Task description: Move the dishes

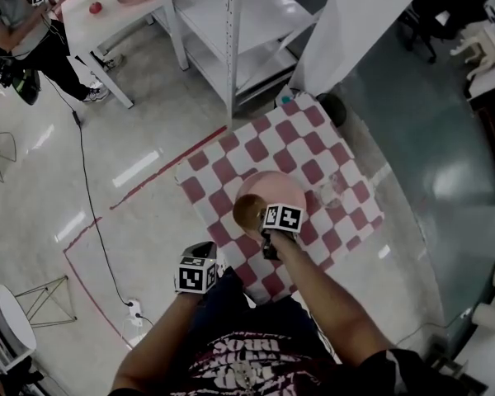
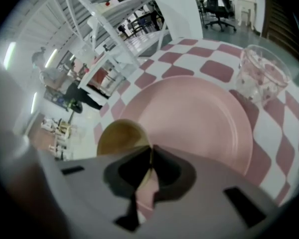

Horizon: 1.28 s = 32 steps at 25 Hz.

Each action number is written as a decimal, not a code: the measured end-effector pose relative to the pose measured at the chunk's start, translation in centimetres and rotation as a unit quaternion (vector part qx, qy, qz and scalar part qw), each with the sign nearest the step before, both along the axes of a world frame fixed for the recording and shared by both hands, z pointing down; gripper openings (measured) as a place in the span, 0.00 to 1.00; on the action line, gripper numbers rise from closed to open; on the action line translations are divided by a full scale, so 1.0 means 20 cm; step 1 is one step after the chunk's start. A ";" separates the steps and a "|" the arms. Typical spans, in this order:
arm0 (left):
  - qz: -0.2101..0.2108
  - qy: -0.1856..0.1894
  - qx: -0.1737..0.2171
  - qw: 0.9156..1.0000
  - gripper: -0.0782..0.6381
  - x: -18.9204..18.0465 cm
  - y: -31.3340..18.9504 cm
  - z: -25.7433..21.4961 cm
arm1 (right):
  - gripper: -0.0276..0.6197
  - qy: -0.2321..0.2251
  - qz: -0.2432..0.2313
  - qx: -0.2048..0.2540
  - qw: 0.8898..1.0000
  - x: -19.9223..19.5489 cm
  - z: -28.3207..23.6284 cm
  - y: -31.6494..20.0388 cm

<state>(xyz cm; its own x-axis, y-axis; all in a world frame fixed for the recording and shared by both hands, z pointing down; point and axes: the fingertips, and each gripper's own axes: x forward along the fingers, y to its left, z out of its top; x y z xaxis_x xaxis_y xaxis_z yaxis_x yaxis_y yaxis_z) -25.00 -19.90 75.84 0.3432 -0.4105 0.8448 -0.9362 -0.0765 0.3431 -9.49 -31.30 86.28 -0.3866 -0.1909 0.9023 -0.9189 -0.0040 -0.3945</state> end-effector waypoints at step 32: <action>0.019 0.000 0.010 1.000 0.15 0.56 -0.26 -0.08 | 0.33 -0.015 0.081 0.130 0.988 1.31 -0.37 -0.24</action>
